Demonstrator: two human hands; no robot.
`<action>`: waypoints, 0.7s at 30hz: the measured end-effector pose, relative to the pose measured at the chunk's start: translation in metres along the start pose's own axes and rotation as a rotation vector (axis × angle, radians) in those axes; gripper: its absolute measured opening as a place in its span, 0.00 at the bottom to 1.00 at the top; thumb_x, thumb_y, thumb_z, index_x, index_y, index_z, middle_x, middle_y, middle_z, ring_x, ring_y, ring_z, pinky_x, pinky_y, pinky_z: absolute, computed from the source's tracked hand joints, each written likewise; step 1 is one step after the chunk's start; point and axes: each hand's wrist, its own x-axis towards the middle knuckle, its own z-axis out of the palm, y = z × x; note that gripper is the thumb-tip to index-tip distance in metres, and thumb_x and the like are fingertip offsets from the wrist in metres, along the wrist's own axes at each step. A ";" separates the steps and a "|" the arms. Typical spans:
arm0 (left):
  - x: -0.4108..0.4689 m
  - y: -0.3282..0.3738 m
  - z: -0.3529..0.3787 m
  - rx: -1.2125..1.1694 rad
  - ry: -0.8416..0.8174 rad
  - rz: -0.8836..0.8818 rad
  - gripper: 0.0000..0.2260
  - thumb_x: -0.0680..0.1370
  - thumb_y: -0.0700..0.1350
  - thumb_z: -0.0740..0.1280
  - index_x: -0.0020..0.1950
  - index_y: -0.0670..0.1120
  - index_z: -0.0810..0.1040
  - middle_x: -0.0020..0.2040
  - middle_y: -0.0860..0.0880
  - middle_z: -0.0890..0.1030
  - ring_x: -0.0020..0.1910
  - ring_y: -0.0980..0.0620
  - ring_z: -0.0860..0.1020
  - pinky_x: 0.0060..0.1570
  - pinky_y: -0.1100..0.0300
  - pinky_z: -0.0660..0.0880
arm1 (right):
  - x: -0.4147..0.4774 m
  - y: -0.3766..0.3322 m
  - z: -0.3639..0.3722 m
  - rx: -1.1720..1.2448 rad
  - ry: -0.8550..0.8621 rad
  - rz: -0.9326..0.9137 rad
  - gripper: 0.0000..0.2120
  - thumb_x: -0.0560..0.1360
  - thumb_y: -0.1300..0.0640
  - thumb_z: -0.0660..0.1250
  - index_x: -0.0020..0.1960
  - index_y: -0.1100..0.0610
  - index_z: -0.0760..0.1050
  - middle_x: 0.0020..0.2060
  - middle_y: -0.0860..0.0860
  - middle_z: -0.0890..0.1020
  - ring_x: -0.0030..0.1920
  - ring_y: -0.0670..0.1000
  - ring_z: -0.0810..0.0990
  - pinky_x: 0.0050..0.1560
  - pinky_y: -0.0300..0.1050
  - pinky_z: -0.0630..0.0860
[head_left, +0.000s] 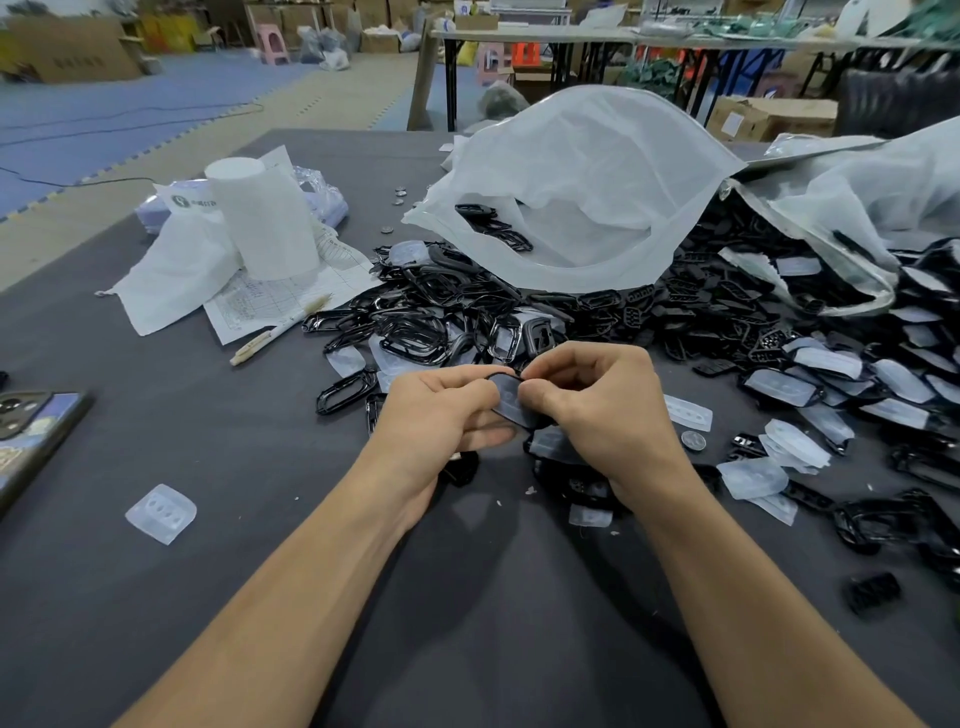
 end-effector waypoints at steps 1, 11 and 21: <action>0.000 0.000 0.000 0.001 -0.002 -0.001 0.11 0.79 0.31 0.67 0.52 0.42 0.87 0.42 0.43 0.87 0.36 0.53 0.85 0.39 0.61 0.83 | 0.000 0.000 0.000 0.013 -0.004 0.006 0.08 0.68 0.62 0.78 0.38 0.49 0.86 0.31 0.48 0.86 0.33 0.46 0.83 0.39 0.44 0.79; -0.001 0.003 0.002 -0.037 0.053 0.061 0.11 0.81 0.31 0.66 0.51 0.43 0.86 0.40 0.45 0.88 0.37 0.53 0.86 0.38 0.63 0.82 | 0.001 -0.002 0.001 0.154 -0.088 0.105 0.08 0.73 0.67 0.74 0.40 0.56 0.86 0.31 0.53 0.85 0.28 0.48 0.80 0.33 0.40 0.77; 0.001 -0.002 -0.003 0.186 0.136 0.181 0.06 0.77 0.34 0.74 0.44 0.45 0.87 0.35 0.43 0.87 0.28 0.51 0.82 0.30 0.64 0.78 | 0.001 -0.004 -0.002 0.122 -0.101 0.076 0.11 0.73 0.70 0.73 0.38 0.55 0.86 0.28 0.52 0.82 0.27 0.48 0.76 0.31 0.43 0.75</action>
